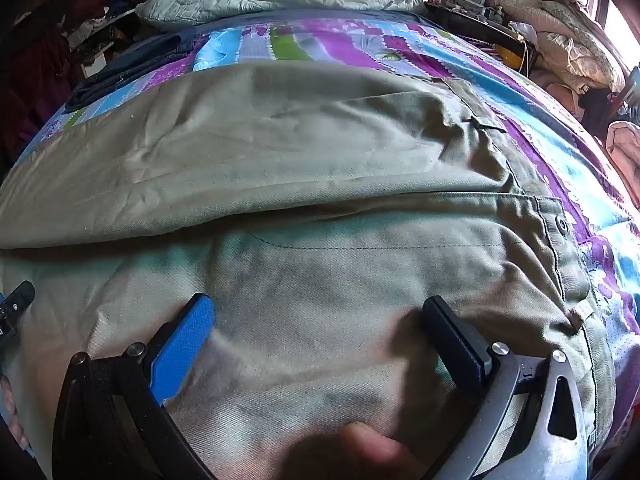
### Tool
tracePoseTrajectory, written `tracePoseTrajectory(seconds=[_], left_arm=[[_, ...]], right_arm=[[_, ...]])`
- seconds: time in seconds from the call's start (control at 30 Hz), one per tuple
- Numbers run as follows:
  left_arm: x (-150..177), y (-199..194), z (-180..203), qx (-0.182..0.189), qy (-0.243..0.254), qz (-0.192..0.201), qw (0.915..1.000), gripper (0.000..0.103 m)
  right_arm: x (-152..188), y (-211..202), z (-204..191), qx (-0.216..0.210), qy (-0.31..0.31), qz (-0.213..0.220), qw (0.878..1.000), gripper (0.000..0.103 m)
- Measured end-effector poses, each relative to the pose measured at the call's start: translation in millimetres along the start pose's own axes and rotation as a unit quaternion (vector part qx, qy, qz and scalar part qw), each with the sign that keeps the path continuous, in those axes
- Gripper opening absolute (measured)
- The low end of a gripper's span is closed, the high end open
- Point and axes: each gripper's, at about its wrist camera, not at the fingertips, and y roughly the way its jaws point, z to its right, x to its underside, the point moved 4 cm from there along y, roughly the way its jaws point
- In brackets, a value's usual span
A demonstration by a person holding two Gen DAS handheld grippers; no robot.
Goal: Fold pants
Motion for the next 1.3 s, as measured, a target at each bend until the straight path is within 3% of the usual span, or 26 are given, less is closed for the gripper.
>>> tracePoseTrajectory(seconds=[0.03, 0.1, 1.3], left_arm=[[0.2, 0.5, -0.7, 0.022, -0.015, -0.003, 0.9996, 0.103], [0.0, 0.1, -0.3, 0.008, -0.005, 0.001, 1.0, 0.103], [1.7, -2.7, -5.0, 0.005, -0.004, 0.001, 1.0, 0.103]], right_arm=[[0.1, 0.3, 0.1, -0.003, 0.002, -0.005, 1.0, 0.103], [0.1, 0.5, 0.0, -0.003, 0.001, -0.006, 1.0, 0.103], [0.7, -4.4, 1.7, -0.009, 0.005, -0.006, 1.0, 0.103]])
